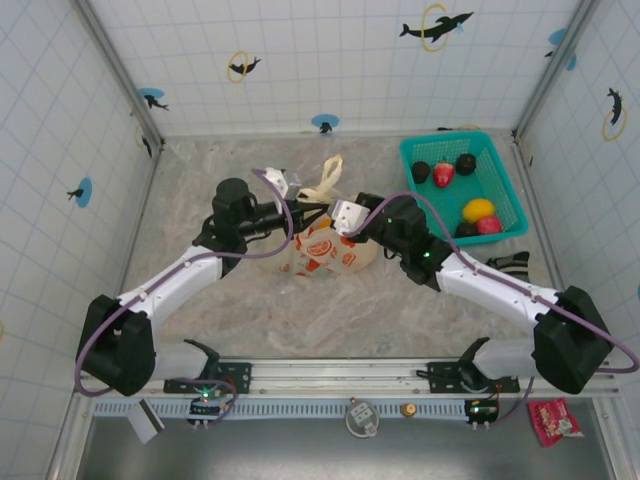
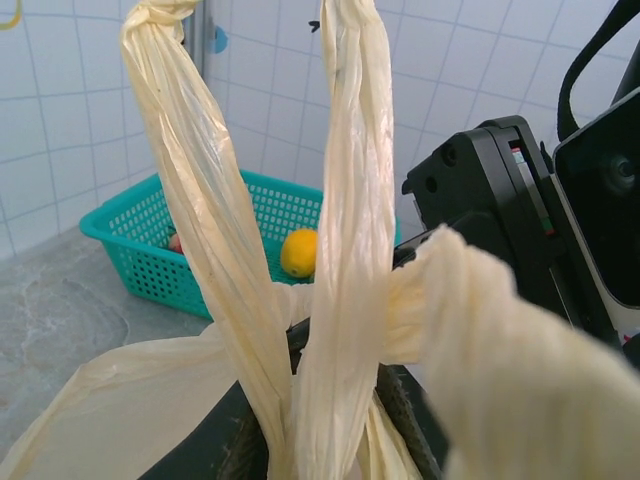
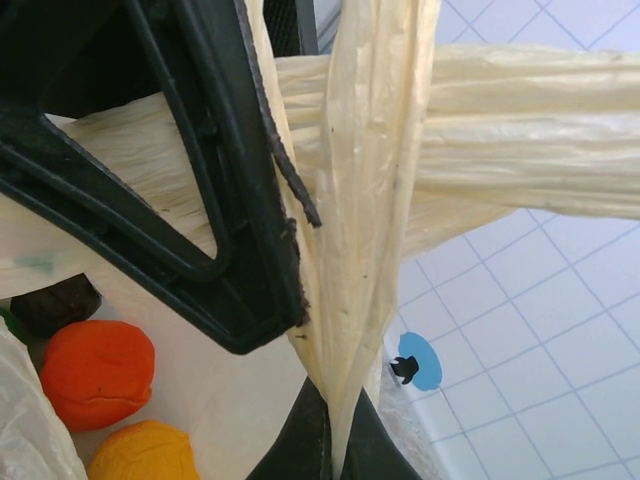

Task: Place the fake fruits into the plastic bag and tie a complex knot

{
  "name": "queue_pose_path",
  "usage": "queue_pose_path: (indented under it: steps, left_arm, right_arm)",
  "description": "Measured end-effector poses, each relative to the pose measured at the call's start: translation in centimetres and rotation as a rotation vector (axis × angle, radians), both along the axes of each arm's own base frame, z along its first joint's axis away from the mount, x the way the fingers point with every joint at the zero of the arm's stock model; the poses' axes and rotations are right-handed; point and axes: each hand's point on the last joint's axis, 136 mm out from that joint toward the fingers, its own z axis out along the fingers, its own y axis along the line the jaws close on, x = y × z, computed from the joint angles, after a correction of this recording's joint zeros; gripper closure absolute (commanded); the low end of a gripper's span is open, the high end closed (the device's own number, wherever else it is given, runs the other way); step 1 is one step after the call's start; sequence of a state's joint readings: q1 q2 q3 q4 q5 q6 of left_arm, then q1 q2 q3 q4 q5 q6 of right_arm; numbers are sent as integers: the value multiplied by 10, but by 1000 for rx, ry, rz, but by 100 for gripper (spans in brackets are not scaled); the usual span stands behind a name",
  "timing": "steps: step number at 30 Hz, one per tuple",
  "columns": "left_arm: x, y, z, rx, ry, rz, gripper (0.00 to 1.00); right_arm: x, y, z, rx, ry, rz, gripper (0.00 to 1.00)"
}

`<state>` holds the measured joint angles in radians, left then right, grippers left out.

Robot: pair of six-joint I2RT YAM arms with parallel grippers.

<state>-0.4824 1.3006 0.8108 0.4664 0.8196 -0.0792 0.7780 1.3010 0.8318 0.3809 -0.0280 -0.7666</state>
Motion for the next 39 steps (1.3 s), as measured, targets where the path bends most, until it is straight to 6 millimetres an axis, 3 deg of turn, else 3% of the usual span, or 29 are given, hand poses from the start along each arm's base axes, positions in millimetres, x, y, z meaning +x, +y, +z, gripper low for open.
queue_pose_path:
  steps: [8, 12, 14, 16, 20, 22, 27, 32, 39]
  left_arm:
    - [-2, 1, 2, -8, -13, -4, 69]
    - [-2, 1, 1, -10, -7, -3, 84]
    - [-3, 1, 2, -11, -7, -7, 97]
    - [-4, 0, 2, -12, -4, -16, 100]
    - [-5, 0, 2, -14, -16, -21, 100]
    - [-4, 1, 0, -16, -26, -6, 100]
    - [2, 8, -5, -22, -68, 60, 100]
    - [0, 13, 1, -43, -165, 97, 100]
    - [-15, 11, -2, -33, -285, 84, 100]
  right_arm:
    - [-6, 2, -9, -22, 34, 42, 100]
    - [-7, 3, -10, -24, 37, 54, 100]
    - [-7, 3, -10, -24, 37, 56, 100]
    - [-7, 3, -10, -24, 38, 57, 100]
    - [-4, 0, -10, -7, 55, 43, 50]
    - [-3, -4, -6, 27, 77, 29, 38]
    - [-10, -25, 38, 259, 185, -8, 35]
    - [-17, -38, 96, 494, 334, -8, 49]
    - [-14, -32, 154, 687, 591, 6, 37]
